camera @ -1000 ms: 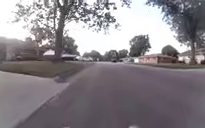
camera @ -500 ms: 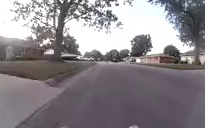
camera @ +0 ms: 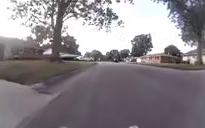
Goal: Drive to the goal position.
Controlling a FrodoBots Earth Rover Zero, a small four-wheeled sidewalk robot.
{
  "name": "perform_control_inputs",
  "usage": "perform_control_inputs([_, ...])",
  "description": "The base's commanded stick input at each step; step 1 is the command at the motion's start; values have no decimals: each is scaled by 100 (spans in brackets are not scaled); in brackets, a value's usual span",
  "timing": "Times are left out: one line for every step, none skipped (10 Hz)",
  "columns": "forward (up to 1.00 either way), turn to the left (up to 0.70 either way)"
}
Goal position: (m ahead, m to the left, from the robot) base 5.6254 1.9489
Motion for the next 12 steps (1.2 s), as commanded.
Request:
perform_control_inputs([100,2])
perform_control_inputs([100,2])
perform_control_inputs([100,2])
perform_control_inputs([100,1])
perform_control_inputs([100,1])
perform_control_inputs([100,2])
perform_control_inputs([100,2])
perform_control_inputs([100,2])
perform_control_inputs([100,2])
perform_control_inputs([100,2])
perform_control_inputs([100,2])
perform_control_inputs([100,2])
